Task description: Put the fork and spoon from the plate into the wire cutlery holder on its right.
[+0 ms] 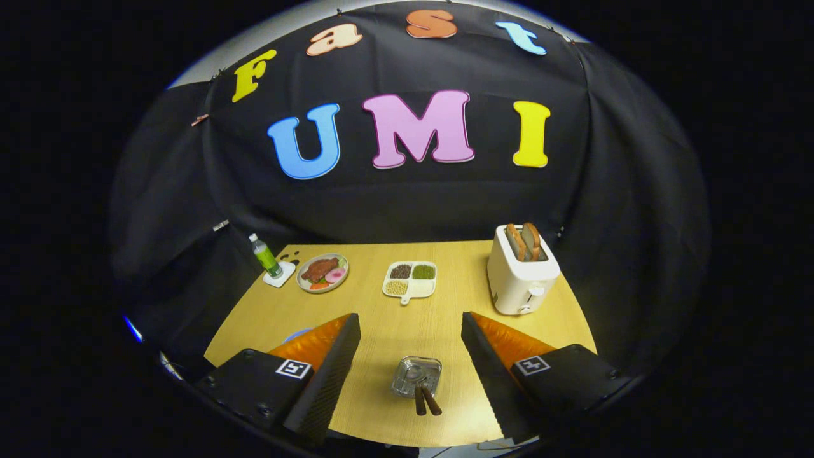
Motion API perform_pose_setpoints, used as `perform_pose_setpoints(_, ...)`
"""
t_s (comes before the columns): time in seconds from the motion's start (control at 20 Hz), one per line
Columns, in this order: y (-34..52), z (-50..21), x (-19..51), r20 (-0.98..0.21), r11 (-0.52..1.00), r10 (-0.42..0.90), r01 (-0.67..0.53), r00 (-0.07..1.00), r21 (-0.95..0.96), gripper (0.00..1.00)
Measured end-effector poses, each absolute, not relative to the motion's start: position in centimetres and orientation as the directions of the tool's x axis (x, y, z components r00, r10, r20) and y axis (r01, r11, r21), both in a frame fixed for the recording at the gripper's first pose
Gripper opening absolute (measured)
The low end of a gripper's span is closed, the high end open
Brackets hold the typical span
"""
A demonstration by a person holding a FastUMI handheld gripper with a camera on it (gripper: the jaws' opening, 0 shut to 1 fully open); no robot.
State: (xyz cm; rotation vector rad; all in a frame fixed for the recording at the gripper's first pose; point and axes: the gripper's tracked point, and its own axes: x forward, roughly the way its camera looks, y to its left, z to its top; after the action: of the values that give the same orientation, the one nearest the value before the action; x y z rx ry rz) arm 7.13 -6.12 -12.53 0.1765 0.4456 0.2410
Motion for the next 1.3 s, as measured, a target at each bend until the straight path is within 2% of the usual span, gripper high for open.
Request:
perform_pose_setpoints(0.3,-9.1,-7.6,6.5,-0.241,0.946,0.274,-0.216,0.931,0.241,0.99)
perform_pose_setpoints(0.55,-10.5,-6.8,4.8,-0.153,0.942,0.284,-0.246,0.946,0.226,0.99)
perform_pose_setpoints(1.3,-11.0,-8.0,2.8,-0.143,0.942,0.278,-0.240,0.950,0.236,0.99)
